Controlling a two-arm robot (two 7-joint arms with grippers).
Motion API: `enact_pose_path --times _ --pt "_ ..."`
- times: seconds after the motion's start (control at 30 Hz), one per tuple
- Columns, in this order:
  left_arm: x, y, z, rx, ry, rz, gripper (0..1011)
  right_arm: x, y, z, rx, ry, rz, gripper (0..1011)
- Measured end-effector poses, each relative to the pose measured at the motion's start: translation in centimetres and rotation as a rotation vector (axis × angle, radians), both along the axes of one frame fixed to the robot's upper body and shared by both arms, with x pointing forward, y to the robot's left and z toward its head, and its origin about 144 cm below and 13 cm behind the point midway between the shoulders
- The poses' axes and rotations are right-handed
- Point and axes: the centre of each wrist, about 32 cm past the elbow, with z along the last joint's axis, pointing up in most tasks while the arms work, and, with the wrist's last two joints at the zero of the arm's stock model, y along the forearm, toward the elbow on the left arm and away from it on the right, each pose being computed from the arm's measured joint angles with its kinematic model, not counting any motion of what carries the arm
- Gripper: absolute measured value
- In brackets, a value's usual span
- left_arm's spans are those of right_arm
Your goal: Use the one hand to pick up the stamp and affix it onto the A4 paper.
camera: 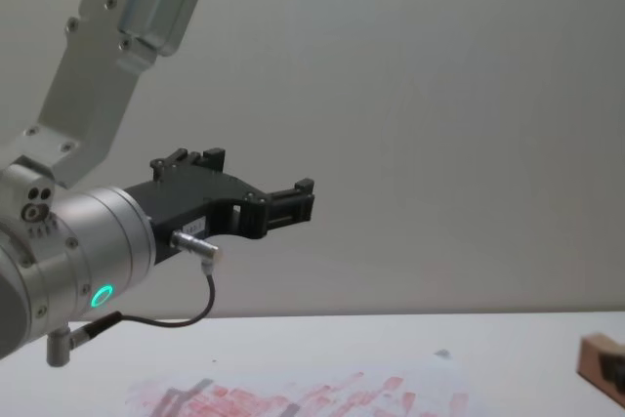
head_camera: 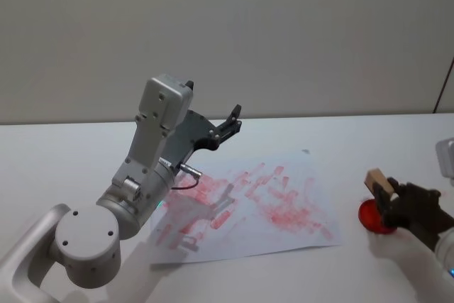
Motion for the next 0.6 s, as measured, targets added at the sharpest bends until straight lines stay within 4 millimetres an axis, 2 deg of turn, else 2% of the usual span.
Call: enact_pose_path --times 0.33,0.6 --pt "0.0 0.0 0.0 0.0 0.0 0.0 1001 1.5 0.9 1.1 0.046 -0.107 0.105 214" --pt "0.0 0.0 0.0 0.0 0.0 0.0 1001 3.1 2.0 1.3 0.11 -0.137 0.203 214"
